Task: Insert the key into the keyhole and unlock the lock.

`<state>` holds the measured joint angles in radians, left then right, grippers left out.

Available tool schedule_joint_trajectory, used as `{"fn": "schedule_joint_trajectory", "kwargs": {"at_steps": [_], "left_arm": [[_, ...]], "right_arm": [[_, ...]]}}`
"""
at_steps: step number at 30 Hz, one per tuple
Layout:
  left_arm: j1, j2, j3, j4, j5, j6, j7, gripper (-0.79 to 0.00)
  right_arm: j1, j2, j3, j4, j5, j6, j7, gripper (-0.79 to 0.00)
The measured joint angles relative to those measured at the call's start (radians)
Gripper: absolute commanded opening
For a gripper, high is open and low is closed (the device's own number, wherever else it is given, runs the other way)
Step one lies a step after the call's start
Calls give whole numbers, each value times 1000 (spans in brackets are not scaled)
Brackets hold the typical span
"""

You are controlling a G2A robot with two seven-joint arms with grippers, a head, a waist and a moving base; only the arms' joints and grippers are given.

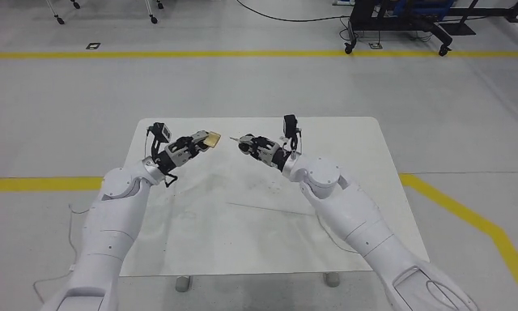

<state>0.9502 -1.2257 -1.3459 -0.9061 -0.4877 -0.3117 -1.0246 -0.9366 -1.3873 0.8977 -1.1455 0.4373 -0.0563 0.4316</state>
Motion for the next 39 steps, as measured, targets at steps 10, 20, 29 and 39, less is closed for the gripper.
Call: {"fn": "schedule_joint_trajectory", "kwargs": {"at_steps": [10,20,29,39], "left_arm": [[-5,-5,23,7,-16,41,25,-785],[-6,-4,29,9,-20,40,29,-785],[-7,-1,28,9,-26,41,29,-785],[-11,1,30,12,-48,49,-8,-785]], "right_arm": [[-1,-26,-37,20,-20,-72,-22,-785],[-2,-38,-35,31,-28,-70,-12,-785],[-10,-42,-17,30,-39,-80,-7,-785],[-13,-44,-5,24,-60,-63,37,-785]]}}
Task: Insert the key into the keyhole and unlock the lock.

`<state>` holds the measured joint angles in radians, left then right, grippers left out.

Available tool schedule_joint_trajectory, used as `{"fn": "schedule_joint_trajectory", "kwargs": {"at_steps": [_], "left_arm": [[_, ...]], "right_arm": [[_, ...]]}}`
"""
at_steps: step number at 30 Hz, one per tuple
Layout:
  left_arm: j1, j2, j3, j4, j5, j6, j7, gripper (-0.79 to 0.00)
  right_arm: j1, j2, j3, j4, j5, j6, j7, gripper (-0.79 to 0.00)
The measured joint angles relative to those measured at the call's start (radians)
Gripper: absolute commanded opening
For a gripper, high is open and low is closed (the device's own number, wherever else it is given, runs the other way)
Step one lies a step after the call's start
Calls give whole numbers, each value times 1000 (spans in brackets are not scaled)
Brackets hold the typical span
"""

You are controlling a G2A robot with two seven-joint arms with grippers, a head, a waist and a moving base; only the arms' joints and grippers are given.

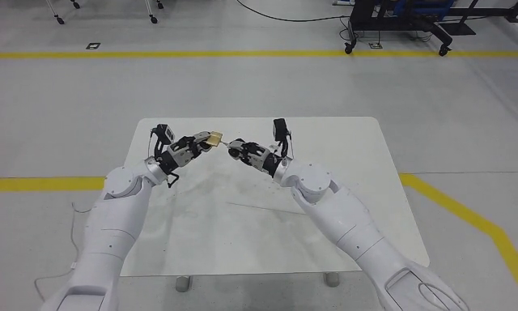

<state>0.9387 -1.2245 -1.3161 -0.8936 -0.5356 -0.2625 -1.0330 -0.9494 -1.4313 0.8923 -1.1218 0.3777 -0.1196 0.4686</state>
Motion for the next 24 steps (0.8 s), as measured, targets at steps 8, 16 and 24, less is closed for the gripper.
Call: {"fn": "schedule_joint_trajectory", "kwargs": {"at_steps": [8,16,24], "left_arm": [[-6,2,3,10,-26,19,-47,-785],[-15,7,-4,20,-45,24,-90,-785],[-13,7,25,11,-53,18,-228,-785]], "right_arm": [[-12,3,17,-17,-6,-4,48,-785],[-23,9,81,-21,1,-59,-10,-785],[30,-30,30,87,-10,-147,-138,-785]]}}
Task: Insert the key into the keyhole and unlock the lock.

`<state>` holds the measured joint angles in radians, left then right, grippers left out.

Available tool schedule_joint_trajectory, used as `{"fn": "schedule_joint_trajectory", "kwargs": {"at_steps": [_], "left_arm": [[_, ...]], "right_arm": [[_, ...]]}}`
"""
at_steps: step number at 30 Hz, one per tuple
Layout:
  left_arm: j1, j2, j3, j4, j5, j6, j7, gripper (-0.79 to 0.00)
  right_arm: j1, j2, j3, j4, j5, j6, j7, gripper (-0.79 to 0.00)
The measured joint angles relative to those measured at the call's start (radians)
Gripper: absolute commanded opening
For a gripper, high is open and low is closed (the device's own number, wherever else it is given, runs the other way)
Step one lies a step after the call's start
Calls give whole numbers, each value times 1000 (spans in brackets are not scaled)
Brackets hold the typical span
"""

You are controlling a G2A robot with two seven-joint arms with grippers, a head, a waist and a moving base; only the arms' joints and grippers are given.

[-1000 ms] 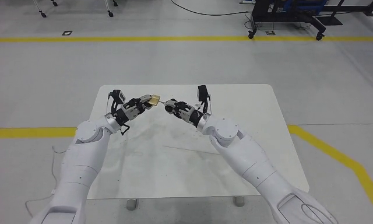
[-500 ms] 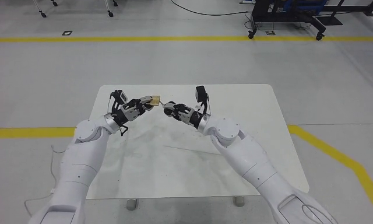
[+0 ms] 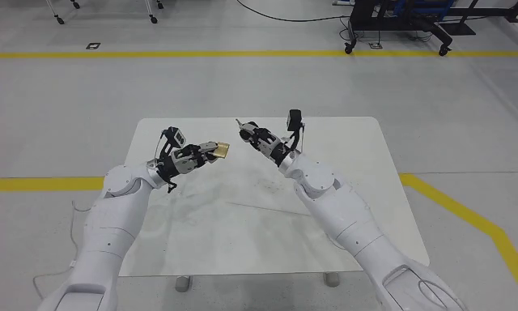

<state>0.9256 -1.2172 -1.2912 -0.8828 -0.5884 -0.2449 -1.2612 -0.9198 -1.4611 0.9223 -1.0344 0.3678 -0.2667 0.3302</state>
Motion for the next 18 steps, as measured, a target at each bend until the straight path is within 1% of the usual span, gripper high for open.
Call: {"fn": "schedule_joint_trajectory", "kwargs": {"at_steps": [4,8,12,18], "left_arm": [[2,1,7,0,-1,-8,-22,-785],[2,1,13,0,2,-10,-13,-785],[3,1,16,0,0,-7,2,-785],[3,1,18,0,-2,6,48,-785]], "right_arm": [[31,-25,-34,62,35,-24,5,-785],[44,-42,-49,99,78,-38,39,-785],[48,-50,-51,119,99,-41,67,-785],[34,-50,-32,104,116,-43,118,-785]]}}
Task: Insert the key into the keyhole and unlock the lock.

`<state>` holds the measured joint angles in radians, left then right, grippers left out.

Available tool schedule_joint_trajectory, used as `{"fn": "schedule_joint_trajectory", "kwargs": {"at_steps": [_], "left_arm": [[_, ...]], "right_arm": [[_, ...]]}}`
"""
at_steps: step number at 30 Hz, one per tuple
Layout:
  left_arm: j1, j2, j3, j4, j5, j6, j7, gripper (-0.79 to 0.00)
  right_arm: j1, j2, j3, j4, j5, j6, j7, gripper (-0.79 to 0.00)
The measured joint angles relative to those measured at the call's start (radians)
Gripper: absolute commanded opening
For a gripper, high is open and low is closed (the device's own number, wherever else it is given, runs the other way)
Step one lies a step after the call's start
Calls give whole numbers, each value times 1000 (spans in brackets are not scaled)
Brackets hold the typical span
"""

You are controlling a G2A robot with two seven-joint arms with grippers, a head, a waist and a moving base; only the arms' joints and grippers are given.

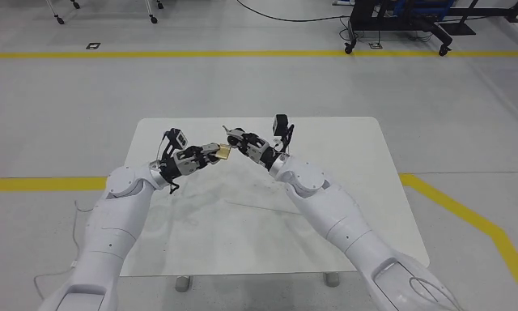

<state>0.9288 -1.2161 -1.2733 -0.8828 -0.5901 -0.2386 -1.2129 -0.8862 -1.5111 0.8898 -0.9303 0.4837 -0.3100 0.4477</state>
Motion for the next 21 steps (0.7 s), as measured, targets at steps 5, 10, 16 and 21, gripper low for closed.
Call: {"fn": "schedule_joint_trajectory", "kwargs": {"at_steps": [5,10,16,21], "left_arm": [[-3,1,0,2,1,9,26,-785],[-6,2,0,6,5,8,45,-785],[-12,3,-4,18,-5,19,70,-785],[-25,0,5,43,-30,139,94,-785]], "right_arm": [[-24,4,12,-32,-8,10,39,-785],[-48,10,30,-72,-16,14,71,-785],[-72,17,56,-111,-47,5,48,-785],[-94,30,87,-149,-134,-33,-5,-785]]}}
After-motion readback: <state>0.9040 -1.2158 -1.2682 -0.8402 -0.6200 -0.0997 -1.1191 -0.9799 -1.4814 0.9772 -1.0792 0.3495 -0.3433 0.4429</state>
